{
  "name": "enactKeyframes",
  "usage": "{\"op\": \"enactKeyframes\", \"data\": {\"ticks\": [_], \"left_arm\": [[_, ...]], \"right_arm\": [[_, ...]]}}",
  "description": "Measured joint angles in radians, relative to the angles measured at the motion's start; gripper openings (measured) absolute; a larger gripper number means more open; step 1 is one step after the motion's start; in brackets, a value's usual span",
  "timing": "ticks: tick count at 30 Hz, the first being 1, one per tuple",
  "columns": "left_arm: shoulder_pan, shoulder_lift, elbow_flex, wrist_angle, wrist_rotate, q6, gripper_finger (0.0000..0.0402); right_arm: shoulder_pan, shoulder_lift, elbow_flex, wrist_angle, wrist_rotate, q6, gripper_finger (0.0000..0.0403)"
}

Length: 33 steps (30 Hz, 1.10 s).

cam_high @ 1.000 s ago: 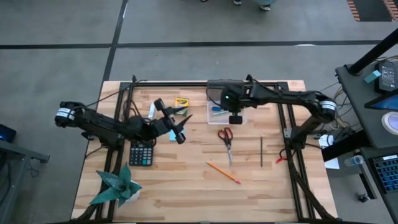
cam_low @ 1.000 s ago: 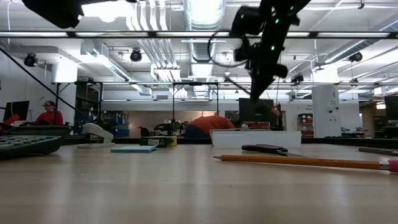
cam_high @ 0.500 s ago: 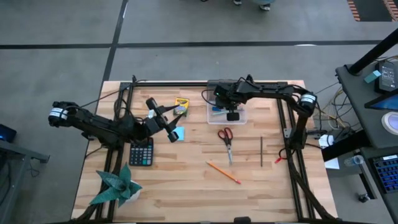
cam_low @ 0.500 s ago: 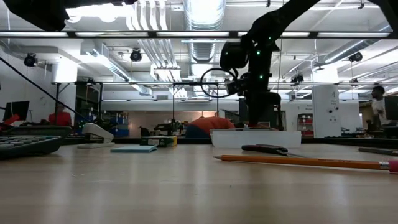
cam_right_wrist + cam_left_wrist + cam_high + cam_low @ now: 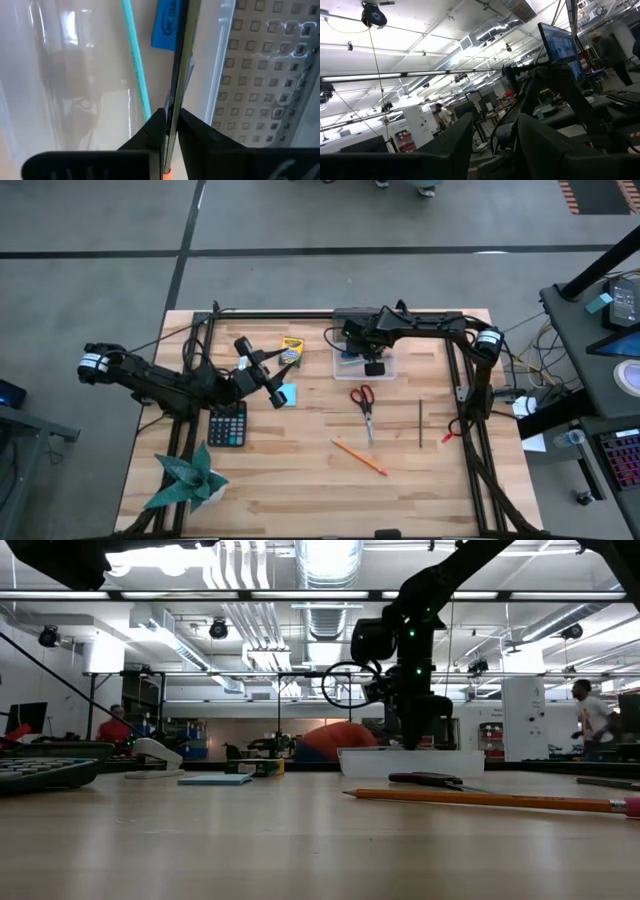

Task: Pack school essentials
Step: Put the left black pencil into the transparent supply box, then put the black pencil into the transparent supply box

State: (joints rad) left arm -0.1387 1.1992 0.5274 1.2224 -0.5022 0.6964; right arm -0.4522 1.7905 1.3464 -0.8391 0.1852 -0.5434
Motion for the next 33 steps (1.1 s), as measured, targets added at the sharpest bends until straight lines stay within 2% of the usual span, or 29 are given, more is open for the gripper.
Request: {"op": "enactKeyframes", "data": {"ticks": [8,23,27,33], "left_arm": [[0.0,0.0,0.0,0.0,0.0,0.0,0.0141],[0.0,0.0,0.0,0.0,0.001,0.001,0.0141],[0.001,0.0,0.0,0.0,0.002,0.001,0.0141],[0.002,0.0,0.0,0.0,0.002,0.001,0.0141]], "right_arm": [[0.0,0.0,0.003,-0.026,0.0,0.014,0.0059],[0.002,-0.033,0.003,-0.027,0.001,0.037,0.0061],[0.013,-0.087,0.003,-0.04,0.001,0.086,0.0061],[0.071,-0.191,-0.015,-0.043,-0.008,0.25,0.0061]]}}
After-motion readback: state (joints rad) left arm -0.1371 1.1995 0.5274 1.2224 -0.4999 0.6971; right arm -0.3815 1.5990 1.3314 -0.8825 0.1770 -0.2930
